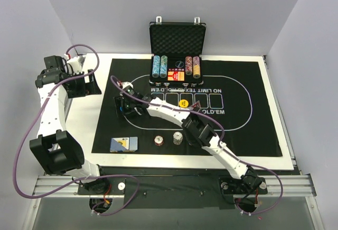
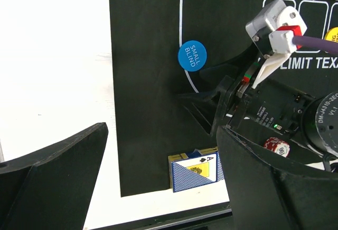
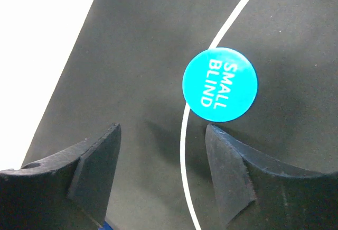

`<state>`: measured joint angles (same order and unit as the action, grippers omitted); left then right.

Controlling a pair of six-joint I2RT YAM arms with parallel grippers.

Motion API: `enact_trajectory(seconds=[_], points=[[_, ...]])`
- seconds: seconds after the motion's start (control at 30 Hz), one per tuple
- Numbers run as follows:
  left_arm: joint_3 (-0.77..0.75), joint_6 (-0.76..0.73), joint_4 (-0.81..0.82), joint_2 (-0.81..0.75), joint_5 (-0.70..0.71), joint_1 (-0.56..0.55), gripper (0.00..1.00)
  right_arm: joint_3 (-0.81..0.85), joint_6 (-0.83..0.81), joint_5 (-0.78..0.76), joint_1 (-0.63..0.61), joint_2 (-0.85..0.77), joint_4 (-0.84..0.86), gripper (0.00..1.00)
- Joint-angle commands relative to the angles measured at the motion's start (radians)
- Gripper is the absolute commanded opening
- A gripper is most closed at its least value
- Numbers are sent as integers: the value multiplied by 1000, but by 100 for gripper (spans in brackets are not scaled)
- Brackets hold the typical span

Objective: Distribute texas hold em gaming equipment

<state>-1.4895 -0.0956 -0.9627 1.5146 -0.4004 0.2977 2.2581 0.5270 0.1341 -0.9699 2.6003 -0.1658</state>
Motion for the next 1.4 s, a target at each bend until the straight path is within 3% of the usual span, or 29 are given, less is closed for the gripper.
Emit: enact_trajectory(seconds=[0.0,0.07,0.27,0.47,0.63,0.83,1.37], points=[[-40,-21,-2,-24,-12,12,96,-113,5,-13,45,-131,-18,66],[-31,-19,4,-30,-17,15,96,-268,-1,-47,103,-231,-8,71],[3,-12,25,-42,-37,23,95,-622,-38,-204,227,-529,37,73],[11,-10,25,-51,-48,23,95,-805,14,-359,342,-637,28,71],[0,-16,18,-51,-48,24,95,-835,67,-421,413,-648,-33,64],[-14,-18,15,-45,-55,23,96,-879,96,-574,427,-667,-121,64],[-17,-16,9,-51,-57,24,95,-956,140,-538,477,-638,-109,61]])
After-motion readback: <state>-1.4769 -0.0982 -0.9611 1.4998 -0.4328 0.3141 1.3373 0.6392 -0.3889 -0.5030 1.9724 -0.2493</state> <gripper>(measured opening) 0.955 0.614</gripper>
